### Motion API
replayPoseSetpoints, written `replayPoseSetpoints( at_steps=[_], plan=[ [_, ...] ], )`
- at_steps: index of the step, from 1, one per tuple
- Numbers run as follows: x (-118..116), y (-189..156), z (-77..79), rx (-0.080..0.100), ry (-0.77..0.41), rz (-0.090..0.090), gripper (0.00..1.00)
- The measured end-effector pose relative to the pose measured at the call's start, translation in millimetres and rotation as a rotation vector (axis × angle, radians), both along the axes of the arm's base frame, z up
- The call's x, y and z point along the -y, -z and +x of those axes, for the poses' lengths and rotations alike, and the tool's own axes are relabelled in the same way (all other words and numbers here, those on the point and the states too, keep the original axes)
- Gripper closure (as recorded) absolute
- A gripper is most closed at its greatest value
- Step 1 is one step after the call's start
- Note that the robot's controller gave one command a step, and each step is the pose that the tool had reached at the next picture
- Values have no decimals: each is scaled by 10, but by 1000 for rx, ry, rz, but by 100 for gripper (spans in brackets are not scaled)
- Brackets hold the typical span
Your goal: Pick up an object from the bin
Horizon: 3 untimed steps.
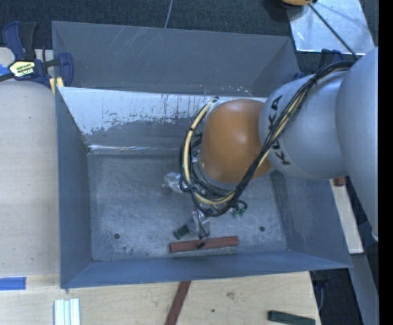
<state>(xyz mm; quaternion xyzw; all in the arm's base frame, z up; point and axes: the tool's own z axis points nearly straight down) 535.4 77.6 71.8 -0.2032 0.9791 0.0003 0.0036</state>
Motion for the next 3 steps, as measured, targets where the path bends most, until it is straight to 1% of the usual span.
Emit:
replayPoseSetpoints(
  at_steps=[1, 2, 3],
  plan=[
    [0, 1, 0, 0, 0, 0, 0],
    [-29, -6, -458, -3, -221, -5, 100],
    [-29, -6, -458, -3, -220, -5, 100]
  ],
)
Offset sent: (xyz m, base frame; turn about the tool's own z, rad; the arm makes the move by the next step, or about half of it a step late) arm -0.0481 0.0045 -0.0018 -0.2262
